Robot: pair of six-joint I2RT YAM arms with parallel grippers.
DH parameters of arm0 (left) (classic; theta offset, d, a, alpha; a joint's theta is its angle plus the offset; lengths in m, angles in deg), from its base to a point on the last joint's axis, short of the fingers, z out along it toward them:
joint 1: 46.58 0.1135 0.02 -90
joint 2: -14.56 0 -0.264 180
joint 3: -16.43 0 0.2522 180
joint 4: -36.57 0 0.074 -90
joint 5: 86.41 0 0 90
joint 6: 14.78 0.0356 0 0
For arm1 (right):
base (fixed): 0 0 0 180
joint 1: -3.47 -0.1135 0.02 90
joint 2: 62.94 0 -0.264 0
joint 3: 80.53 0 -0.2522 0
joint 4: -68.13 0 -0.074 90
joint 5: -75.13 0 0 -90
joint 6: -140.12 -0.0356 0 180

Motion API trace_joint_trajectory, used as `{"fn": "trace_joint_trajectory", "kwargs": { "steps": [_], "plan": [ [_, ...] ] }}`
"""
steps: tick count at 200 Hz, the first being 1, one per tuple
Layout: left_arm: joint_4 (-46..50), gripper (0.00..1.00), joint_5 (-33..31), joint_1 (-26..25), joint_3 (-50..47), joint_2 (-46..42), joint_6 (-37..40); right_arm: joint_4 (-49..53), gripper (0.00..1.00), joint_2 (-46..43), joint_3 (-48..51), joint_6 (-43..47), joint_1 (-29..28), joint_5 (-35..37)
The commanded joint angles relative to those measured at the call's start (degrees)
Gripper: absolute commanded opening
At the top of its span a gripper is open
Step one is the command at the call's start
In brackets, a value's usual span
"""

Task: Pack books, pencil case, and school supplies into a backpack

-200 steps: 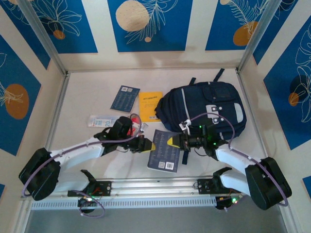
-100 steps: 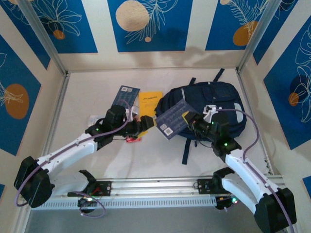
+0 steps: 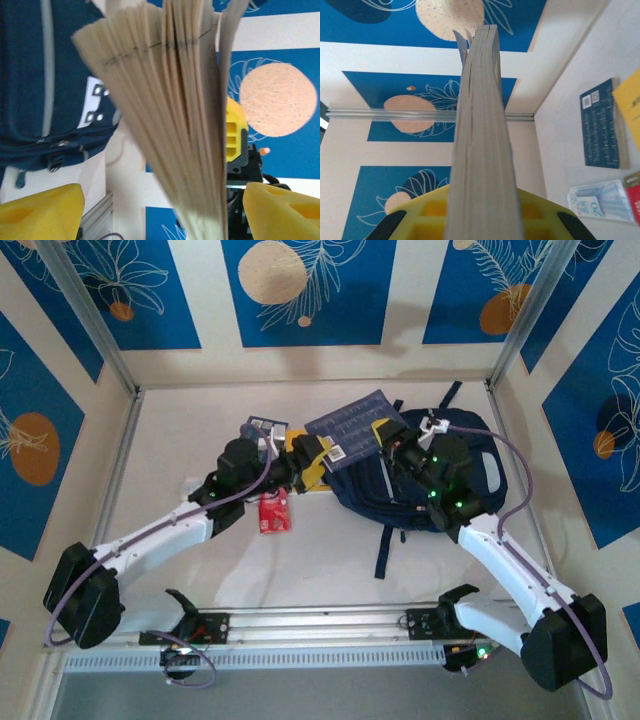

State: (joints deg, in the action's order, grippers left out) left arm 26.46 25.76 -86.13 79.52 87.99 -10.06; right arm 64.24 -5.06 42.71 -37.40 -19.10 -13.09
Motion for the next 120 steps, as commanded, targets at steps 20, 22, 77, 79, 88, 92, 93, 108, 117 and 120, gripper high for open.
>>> {"fn": "trace_joint_trajectory", "kwargs": {
  "steps": [20, 22, 77, 79, 88, 92, 93, 108, 117, 120],
  "plan": [
    [-8.4, 0.67, -1.7, -0.3, 3.6, 0.3, -1.6, -3.7, 0.05, -0.6, -2.4, -2.6, -0.6, 3.0],
    [-8.4, 0.65, -1.7, -0.3, 3.6, 0.3, -1.4, -3.7, 0.05, -0.7, -2.4, -2.6, -0.6, 2.9],
    [-5.2, 0.48, -3.6, -0.3, 6.4, 1.4, 1.7, -2.3, 0.02, -3.7, -1.6, -2.9, -2.0, 3.8],
    [-5.0, 0.47, -3.6, -0.2, 6.7, 1.4, 1.8, -2.3, 0.02, -3.8, -1.6, -2.8, -2.0, 3.9],
    [-4.4, 0.47, -3.5, -0.2, 7.5, 1.8, 2.4, -2.1, 0.02, -4.1, -1.5, -2.8, -2.3, 4.1],
    [-4.0, 0.47, -3.4, -0.2, 7.8, 1.9, 2.7, -2.1, 0.02, -4.2, -1.5, -2.8, -2.4, 4.3],
    [-3.9, 0.47, -3.4, -0.2, 7.9, 2.0, 2.8, -2.1, 0.02, -4.3, -1.5, -2.8, -2.5, 4.3],
    [-2.3, 0.50, -3.7, -0.2, 8.8, 2.3, 3.8, -2.2, 0.01, -4.5, -1.6, -2.7, -3.0, 4.6],
    [-1.6, 0.51, -4.3, -0.3, 8.9, 2.3, 4.3, -2.2, 0.02, -4.6, -1.7, -2.5, -3.2, 4.7],
    [-1.4, 0.51, -4.4, -0.3, 9.0, 2.3, 4.5, -2.2, 0.01, -4.7, -1.8, -2.5, -3.3, 4.7]
  ]
}}
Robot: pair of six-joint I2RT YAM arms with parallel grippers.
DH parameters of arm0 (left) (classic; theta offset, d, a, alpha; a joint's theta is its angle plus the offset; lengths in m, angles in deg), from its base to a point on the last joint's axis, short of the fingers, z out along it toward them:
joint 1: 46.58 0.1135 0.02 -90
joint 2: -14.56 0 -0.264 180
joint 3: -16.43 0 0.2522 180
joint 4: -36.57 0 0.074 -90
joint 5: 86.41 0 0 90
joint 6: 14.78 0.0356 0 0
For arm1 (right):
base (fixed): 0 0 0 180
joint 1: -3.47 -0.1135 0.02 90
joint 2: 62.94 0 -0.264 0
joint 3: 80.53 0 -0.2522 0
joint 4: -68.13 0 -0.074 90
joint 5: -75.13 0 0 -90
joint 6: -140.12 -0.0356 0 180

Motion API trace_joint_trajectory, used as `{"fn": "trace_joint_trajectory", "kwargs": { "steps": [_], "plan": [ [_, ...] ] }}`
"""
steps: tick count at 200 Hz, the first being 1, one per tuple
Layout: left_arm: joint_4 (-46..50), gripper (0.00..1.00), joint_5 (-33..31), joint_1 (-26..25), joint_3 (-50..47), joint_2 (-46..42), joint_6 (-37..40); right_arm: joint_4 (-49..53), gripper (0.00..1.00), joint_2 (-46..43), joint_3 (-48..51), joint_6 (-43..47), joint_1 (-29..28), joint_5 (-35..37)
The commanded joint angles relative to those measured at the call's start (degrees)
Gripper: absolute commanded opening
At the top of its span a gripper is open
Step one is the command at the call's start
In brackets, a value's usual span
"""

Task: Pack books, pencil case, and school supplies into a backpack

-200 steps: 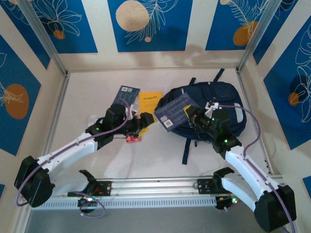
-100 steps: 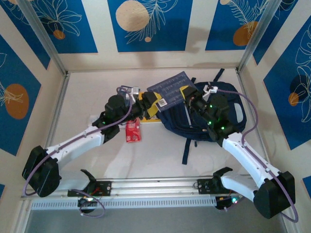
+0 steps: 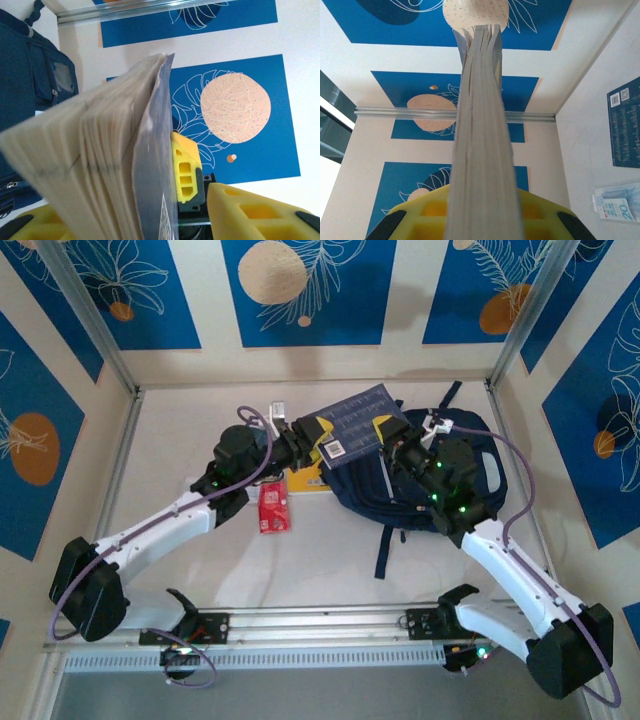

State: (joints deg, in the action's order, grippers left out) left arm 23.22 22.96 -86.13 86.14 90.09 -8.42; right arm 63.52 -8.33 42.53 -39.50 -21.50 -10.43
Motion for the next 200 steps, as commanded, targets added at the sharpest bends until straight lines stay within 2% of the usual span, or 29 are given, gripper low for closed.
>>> {"fn": "trace_joint_trajectory", "kwargs": {
  "steps": [1, 28, 50, 67, 85, 100, 116, 135, 149, 168, 200],
  "plan": [
    [1.8, 0.51, -1.7, -0.2, 2.4, 0.2, 2.9, -1.5, 0.01, -1.4, -1.6, -0.4, -0.9, 2.1],
    [2.6, 0.44, -3.3, -0.2, 2.4, -0.1, 3.6, -0.9, 0.01, -2.2, -1.5, -0.1, -1.4, 2.6],
    [2.1, 0.29, -3.3, -0.4, 2.7, 0.2, 3.6, 0.7, 0.02, -3.0, -1.7, 0.9, -2.5, 4.1],
    [0.8, 0.13, -2.8, -0.7, 3.0, 0.5, 3.7, 3.7, 0.04, -3.8, -2.5, 3.2, -3.7, 6.6],
    [0.1, 0.00, -2.7, -1.0, 3.1, 0.4, 3.9, 6.4, 0.10, -4.6, -3.1, 4.8, -4.3, 7.8],
    [0.1, 0.00, -2.8, -1.0, 2.6, -0.3, 4.2, 7.5, 0.21, -5.1, -2.8, 5.8, -4.2, 7.7],
    [1.1, 0.00, -3.5, -1.0, 1.9, -1.5, 5.0, 11.2, 0.38, -6.3, -3.3, 9.6, -3.3, 6.8],
    [5.6, 0.00, -4.9, -0.7, 1.2, -4.3, 7.9, 17.5, 0.47, -8.4, -3.6, 13.8, -1.3, 6.1],
    [14.0, 0.00, -7.3, -0.7, 1.5, -7.8, 12.3, 22.9, 0.50, -10.1, -3.2, 14.8, 2.0, 3.3],
    [25.8, 0.00, -11.0, -0.7, 2.3, -12.7, 19.0, 32.9, 0.53, -10.1, -5.0, 18.3, 7.1, -3.9],
    [40.9, 0.00, -15.9, -0.7, 3.4, -18.8, 26.5, 51.1, 0.55, -2.2, -13.7, 33.6, 10.0, -8.2]
  ]
}}
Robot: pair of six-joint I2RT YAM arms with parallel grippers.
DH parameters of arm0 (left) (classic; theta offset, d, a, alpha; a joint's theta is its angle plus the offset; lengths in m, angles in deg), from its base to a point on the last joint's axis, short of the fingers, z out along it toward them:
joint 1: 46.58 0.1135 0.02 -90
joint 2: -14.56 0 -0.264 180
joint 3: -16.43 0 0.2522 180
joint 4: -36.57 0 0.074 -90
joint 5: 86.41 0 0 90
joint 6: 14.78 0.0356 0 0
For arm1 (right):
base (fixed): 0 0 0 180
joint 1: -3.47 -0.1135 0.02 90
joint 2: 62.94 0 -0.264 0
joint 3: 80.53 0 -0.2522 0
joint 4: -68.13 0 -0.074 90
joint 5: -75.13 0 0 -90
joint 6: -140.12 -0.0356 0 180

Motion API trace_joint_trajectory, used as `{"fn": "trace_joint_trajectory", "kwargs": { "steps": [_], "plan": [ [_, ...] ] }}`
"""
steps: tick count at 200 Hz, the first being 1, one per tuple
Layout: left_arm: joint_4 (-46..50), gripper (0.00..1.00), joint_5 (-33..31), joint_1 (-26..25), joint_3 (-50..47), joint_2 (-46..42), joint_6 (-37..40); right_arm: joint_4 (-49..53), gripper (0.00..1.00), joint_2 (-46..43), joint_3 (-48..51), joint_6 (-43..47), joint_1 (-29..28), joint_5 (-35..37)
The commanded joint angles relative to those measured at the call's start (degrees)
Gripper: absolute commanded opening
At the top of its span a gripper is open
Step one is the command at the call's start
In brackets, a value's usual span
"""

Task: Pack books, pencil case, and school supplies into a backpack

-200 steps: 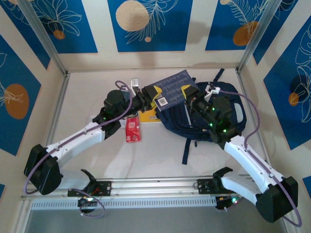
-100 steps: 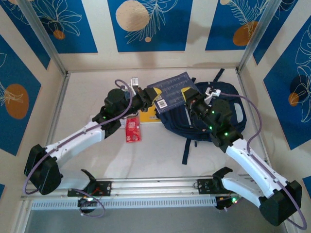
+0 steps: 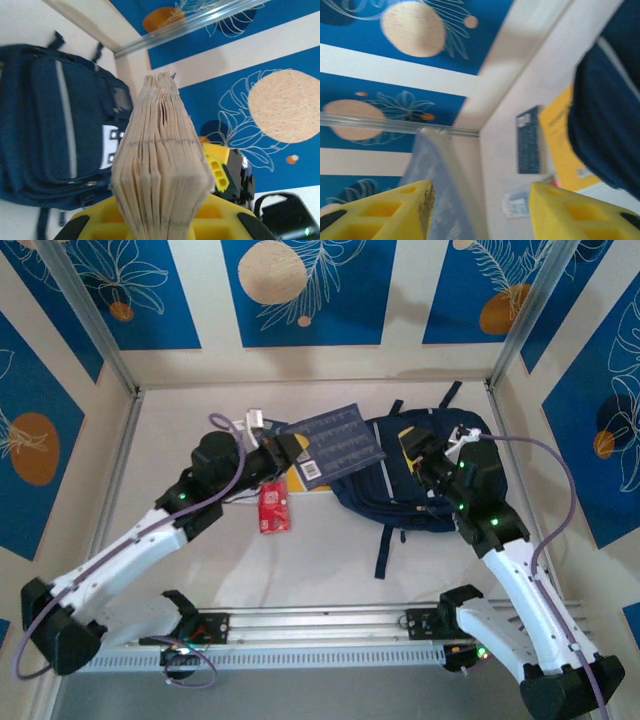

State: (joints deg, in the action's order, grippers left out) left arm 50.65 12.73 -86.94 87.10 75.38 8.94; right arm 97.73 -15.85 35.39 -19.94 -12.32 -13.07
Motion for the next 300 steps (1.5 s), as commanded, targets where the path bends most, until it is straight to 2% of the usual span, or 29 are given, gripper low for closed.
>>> {"fn": "trace_joint_trajectory", "kwargs": {
  "steps": [1, 18, 66, 89, 105, 121, 133, 137, 160, 201, 240, 286, 300],
  "plan": [
    [13.6, 0.00, -5.7, 0.1, 2.4, -4.3, 9.3, 17.4, 0.55, 5.8, -6.8, 14.6, 0.8, -5.6],
    [17.6, 0.00, -6.1, 0.2, 2.2, -6.2, 11.2, 24.2, 0.56, 12.5, -12.0, 21.8, 0.0, -4.3],
    [27.2, 0.00, -6.4, 0.2, 3.6, -8.4, 17.4, 33.8, 0.58, 31.7, -25.5, 41.5, -5.0, 9.1],
    [29.4, 0.00, -6.2, 0.3, 3.6, -8.7, 19.7, 40.2, 0.63, 43.0, -34.5, 44.1, -6.1, 14.4],
    [30.1, 0.00, -5.7, 0.2, 3.3, -8.6, 20.5, 43.4, 0.72, 49.8, -39.7, 45.7, -7.7, 19.1],
    [30.4, 0.00, -4.9, 0.2, 3.0, -8.7, 21.0, 45.0, 0.90, 55.2, -43.8, 47.8, -9.8, 24.6],
    [30.8, 0.00, -4.4, 0.3, 3.0, -8.8, 21.3, 45.6, 0.93, 58.6, -45.9, 49.1, -10.9, 26.7],
    [30.9, 0.00, -4.3, 0.3, 3.0, -8.9, 21.3, 45.5, 0.99, 59.4, -46.4, 49.5, -11.2, 27.0],
    [31.3, 0.00, -4.0, 0.3, 2.3, -9.8, 20.9, 45.7, 1.00, 63.1, -47.5, 49.2, -12.0, 29.7],
    [32.2, 0.00, -4.7, 0.3, 0.9, -12.1, 19.7, 42.4, 0.87, 64.0, -44.8, 49.1, -12.2, 30.7],
    [32.9, 0.00, -5.0, 0.4, 0.4, -13.0, 19.7, 40.7, 0.67, 65.1, -43.5, 50.1, -12.1, 29.6],
    [32.0, 0.00, -5.4, 0.5, -0.5, -12.9, 19.7, 40.5, 0.62, 67.2, -43.0, 50.4, -11.4, 26.4],
    [30.8, 0.00, -5.0, 0.5, -1.0, -12.7, 19.0, 40.2, 0.50, 67.2, -42.4, 50.8, -11.6, 26.7]
  ]
}}
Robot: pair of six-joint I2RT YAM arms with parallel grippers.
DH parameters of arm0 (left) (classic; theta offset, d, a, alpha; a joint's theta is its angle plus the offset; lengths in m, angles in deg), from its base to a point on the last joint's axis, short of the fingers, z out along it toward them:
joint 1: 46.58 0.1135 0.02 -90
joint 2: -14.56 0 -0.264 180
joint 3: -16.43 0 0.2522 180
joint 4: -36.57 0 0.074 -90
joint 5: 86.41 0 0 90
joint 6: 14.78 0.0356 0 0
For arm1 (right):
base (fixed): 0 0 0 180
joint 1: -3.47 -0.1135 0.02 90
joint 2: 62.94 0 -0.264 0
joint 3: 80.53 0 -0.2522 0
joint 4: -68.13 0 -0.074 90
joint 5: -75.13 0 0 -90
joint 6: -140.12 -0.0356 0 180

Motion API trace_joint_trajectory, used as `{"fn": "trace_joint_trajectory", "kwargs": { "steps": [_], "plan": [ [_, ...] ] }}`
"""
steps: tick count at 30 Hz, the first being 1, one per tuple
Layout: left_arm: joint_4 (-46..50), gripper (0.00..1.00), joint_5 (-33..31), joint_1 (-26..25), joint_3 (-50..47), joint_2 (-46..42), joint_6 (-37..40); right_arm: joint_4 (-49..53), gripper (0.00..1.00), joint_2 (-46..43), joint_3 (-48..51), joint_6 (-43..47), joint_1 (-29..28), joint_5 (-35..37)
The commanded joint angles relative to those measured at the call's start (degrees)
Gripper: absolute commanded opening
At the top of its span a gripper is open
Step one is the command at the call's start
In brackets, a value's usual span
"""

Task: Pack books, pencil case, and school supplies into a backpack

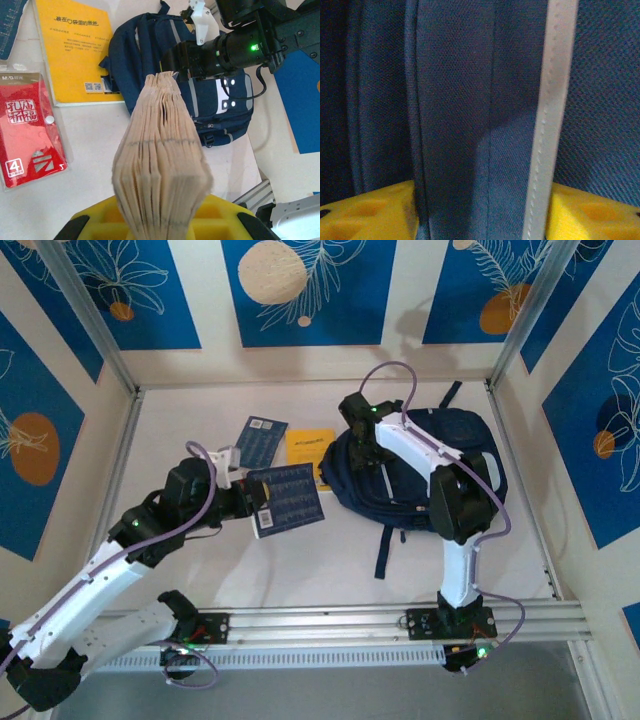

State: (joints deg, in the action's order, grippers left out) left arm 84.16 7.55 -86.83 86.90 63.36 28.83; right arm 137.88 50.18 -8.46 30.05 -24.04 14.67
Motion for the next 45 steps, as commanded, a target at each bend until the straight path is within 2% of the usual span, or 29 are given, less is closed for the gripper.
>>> {"fn": "trace_joint_trajectory", "kwargs": {
  "steps": [1, 8, 11, 12, 17, 23, 28, 32, 34, 40, 45],
  "plan": [
    [-2.7, 0.00, 0.2, 0.4, -0.9, -0.7, -0.9, 0.0, 0.49, 1.2, 1.5, 0.8, 0.0, -1.1],
    [-3.2, 0.00, 0.4, 0.6, -0.5, 0.2, -0.3, -1.4, 0.07, -2.2, 3.6, 1.9, -0.2, -0.2],
    [-2.9, 0.00, 0.3, 0.7, 0.0, 0.6, 0.4, -2.3, 0.05, -5.2, 5.2, 3.2, -0.7, 0.0],
    [-2.7, 0.00, 0.2, 0.7, 0.2, 0.8, 0.6, -2.8, 0.01, -6.5, 6.0, 4.0, -0.7, -0.9],
    [-2.1, 0.00, -0.6, 1.0, 1.6, 1.5, 1.9, -8.8, 0.00, -17.3, 12.9, 10.0, -0.5, -8.1],
    [-1.7, 0.00, 0.2, 1.2, 4.4, 4.1, 4.8, -9.2, 0.01, -31.6, 19.2, 16.9, 1.7, -22.8],
    [-5.7, 0.00, 5.4, 1.2, 5.6, 7.9, 5.8, -6.8, 0.03, -40.0, 22.4, 21.3, 5.6, -34.9],
    [-9.0, 0.00, 8.3, 1.2, 5.3, 11.0, 5.9, -8.6, 0.04, -45.4, 25.2, 18.7, 13.0, -47.3],
    [-10.7, 0.00, 9.0, 1.2, 5.2, 12.9, 5.4, -9.5, 0.02, -47.1, 26.2, 16.8, 16.4, -52.4],
    [-17.4, 0.00, 10.9, 1.2, 4.5, 18.2, 4.2, -10.0, 0.00, -48.1, 25.0, 12.2, 19.9, -65.8],
    [-26.9, 0.00, 14.1, 1.2, 4.1, 23.3, 2.1, -1.9, 0.00, -46.8, 19.2, 16.6, 21.6, -66.5]
  ]
}}
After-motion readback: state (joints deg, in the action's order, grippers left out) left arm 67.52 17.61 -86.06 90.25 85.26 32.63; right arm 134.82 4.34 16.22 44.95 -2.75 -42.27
